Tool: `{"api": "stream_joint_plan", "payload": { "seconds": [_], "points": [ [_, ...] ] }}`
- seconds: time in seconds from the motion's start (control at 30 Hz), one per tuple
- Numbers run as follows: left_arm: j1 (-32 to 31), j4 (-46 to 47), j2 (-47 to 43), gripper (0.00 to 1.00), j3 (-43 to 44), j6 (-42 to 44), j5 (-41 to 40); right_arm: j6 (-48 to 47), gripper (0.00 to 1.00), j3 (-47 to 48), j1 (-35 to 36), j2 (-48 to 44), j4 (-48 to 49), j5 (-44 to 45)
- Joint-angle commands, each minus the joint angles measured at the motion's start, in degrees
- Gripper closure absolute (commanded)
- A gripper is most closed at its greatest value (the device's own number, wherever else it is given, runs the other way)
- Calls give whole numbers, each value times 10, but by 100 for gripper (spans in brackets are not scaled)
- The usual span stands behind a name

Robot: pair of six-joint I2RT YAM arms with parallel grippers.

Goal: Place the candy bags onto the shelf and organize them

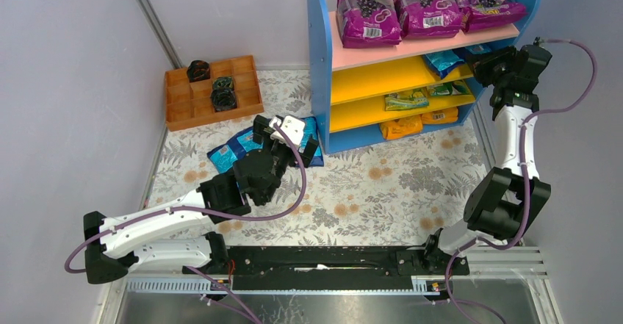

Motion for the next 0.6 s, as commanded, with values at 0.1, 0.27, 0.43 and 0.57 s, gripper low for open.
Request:
{"api": "stream_joint_plan", "payload": {
  "seconds": [0.1, 0.27, 0.43, 0.57],
  "points": [
    [1, 20, -6, 1, 23, -3, 4, -7, 83, 20, 1, -5, 42, 2],
    [1, 21, -5, 1, 23, -3, 3, -3, 78, -16, 9, -22, 56, -17],
    [1, 21, -1, 1, 22, -3, 2, -30, 59, -47, 12, -55, 42, -1],
    [1, 22, 2, 1, 21, -2, 1, -74, 41, -51, 12, -91, -18, -1]
  ]
}}
